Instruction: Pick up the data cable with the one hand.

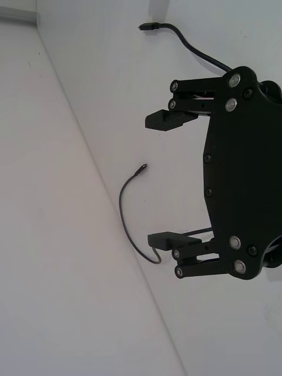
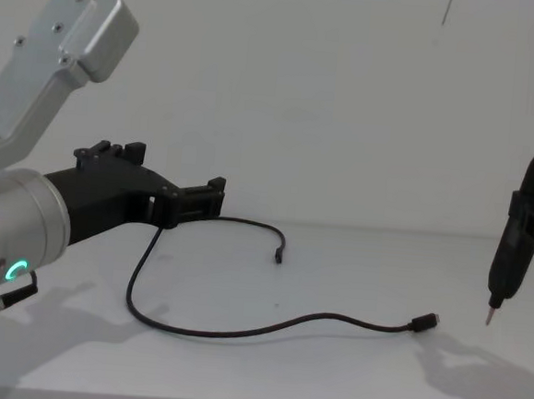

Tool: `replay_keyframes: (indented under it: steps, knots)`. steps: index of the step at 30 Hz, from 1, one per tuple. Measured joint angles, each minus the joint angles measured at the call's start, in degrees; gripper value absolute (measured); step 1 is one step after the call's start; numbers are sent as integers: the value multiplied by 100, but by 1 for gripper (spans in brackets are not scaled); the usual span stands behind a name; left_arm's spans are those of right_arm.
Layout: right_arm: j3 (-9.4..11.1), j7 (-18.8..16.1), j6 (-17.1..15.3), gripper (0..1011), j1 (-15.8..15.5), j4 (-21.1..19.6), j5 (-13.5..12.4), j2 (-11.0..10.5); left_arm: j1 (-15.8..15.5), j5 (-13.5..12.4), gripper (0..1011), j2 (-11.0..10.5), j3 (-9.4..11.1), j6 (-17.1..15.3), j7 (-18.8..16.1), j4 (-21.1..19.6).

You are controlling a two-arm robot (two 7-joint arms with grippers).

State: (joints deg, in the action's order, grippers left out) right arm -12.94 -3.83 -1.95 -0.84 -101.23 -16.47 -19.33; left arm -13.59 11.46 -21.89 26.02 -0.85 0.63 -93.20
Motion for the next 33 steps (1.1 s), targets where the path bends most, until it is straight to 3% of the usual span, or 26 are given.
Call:
replay_keyframes:
  steps: [33]
  knots:
    - [0,0,0,269,0,0,0,0,0,2,1001,0,0,6,0,2]
